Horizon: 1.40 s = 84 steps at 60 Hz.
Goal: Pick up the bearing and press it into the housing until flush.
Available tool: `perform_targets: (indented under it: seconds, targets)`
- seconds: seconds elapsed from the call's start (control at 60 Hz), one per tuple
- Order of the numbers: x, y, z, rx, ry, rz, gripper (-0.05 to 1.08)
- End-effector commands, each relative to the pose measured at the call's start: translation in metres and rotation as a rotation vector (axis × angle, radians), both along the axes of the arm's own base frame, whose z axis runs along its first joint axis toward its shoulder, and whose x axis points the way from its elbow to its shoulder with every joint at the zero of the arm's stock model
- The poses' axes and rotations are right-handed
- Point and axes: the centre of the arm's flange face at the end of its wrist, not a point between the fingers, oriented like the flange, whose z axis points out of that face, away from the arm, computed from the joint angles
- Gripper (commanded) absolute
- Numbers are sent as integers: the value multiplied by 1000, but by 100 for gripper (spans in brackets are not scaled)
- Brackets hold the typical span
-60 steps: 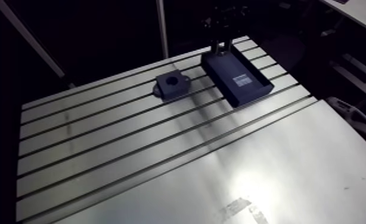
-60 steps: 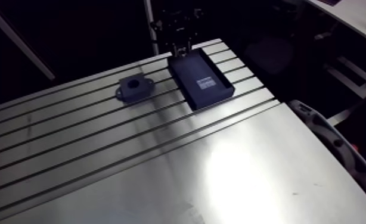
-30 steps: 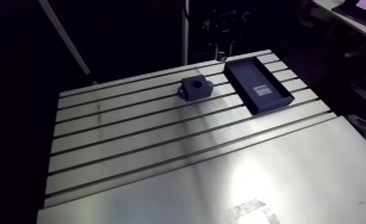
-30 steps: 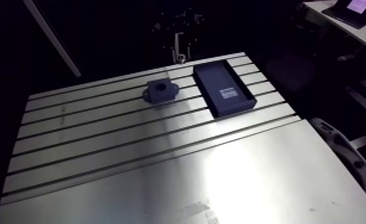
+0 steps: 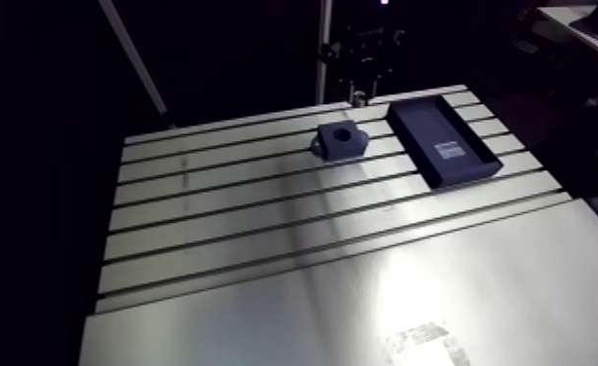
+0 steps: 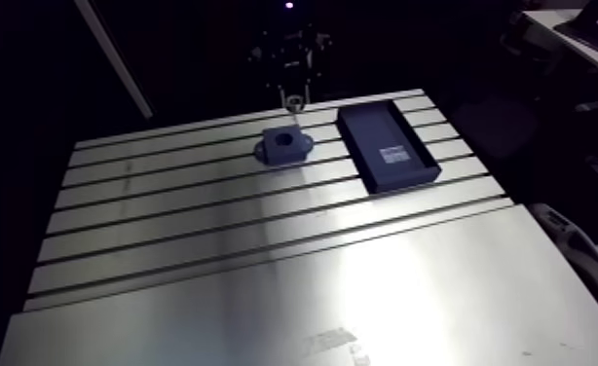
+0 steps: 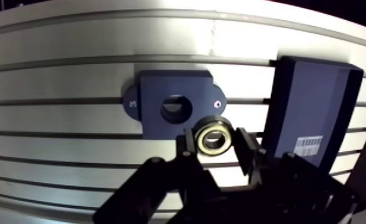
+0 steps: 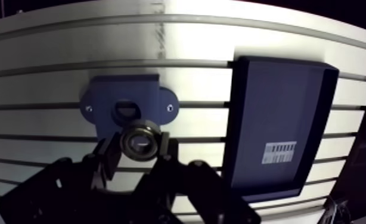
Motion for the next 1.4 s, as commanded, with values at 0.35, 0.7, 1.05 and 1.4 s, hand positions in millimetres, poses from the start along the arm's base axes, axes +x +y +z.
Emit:
perform_targets:
  seconds: [0.35, 0.7, 1.05, 1.4]
  targets:
    - [8, -28, -22, 9, 29, 49, 76]
    - [7, -31, -32, 7, 15, 48, 76]
    - [7, -31, -40, 10, 23, 55, 76]
    - [8, -30, -48, 7, 11, 58, 76]
